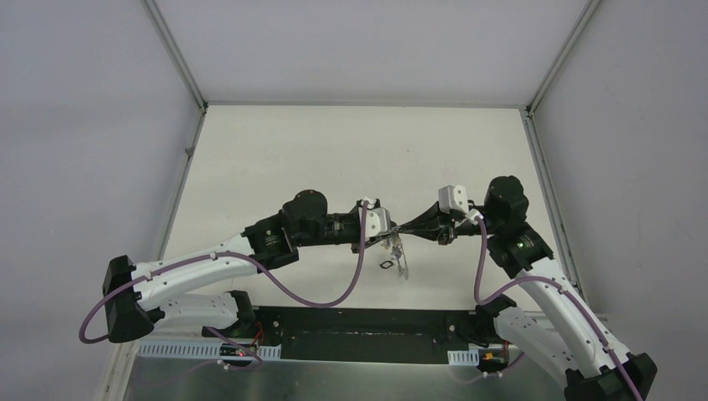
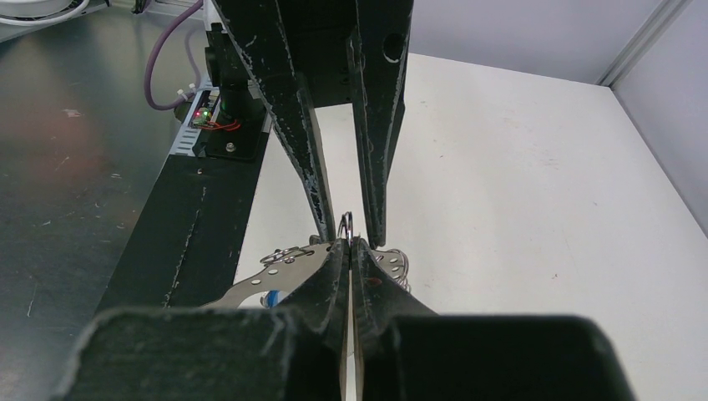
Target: Put the keys on the keyring
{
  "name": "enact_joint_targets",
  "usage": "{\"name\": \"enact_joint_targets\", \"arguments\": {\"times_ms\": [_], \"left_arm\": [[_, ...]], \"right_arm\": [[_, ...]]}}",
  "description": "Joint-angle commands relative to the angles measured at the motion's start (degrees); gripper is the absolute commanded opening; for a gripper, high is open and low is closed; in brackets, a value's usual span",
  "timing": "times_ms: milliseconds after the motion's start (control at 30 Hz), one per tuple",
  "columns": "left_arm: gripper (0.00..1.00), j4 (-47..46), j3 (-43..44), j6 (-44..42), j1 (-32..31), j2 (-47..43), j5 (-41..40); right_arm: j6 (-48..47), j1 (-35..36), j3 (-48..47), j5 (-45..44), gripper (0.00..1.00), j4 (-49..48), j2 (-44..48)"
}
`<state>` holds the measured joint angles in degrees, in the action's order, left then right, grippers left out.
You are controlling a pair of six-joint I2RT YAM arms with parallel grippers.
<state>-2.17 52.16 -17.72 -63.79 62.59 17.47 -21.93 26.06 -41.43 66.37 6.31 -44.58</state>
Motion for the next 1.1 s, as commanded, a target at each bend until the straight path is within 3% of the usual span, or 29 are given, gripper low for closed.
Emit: {"name": "enact_joint_targets", "arguments": {"times_ms": [0, 233, 400, 433, 500, 533, 633, 767, 900, 1067], "left_arm": [[0.21, -2.43, 2.82, 1.31, -0.55, -0.27, 1.56], [0.00, -1.28, 3.37, 2.24, -0.61, -0.42, 0.22], [0.00, 0.44, 4.17, 2.90, -0.55, -0.86, -0.31], [0.02, 0.45, 4.11, 2.99, -0.50, -1.01, -0.44], [0.25, 0.42, 4.10, 3.25, -0.55, -1.01, -0.51], [0.31, 0.42, 4.05, 3.30, -0.53, -0.94, -0.52], [0.33, 0.33, 4.18, 3.47, -0.55, -0.51, -0.23], [0.25, 0.39, 4.18, 3.39, -0.61, 0.05, -0.03], [0.00, 0.50, 3.64, 3.34, -0.55, -0.41, -1.83], [0.00, 1.89, 3.59, 2.80, -0.55, -1.52, -3.51]], "right_arm": [[0.32, 0.13, -0.52, 1.67, 0.00, -3.67, 0.90], [0.15, 0.13, -0.66, 1.37, 0.00, -3.12, 0.73], [-0.12, 0.14, -0.67, 1.29, 0.00, -2.59, 0.57], [-0.13, 0.13, -0.67, 1.33, 0.00, -2.61, 0.50], [-0.13, 0.14, -0.83, 1.43, 0.00, -2.60, 0.38], [-0.06, 0.13, -0.84, 1.50, 0.00, -2.61, 0.29], [0.12, 0.17, -0.98, 1.58, 0.00, -2.61, 0.14], [0.31, 0.17, -0.96, 1.87, 0.00, -2.61, 0.15], [0.40, 0.11, -0.85, 1.92, 0.00, -2.57, 0.28], [0.40, 0.13, -0.84, 1.54, 0.00, -2.61, 0.45]]}}
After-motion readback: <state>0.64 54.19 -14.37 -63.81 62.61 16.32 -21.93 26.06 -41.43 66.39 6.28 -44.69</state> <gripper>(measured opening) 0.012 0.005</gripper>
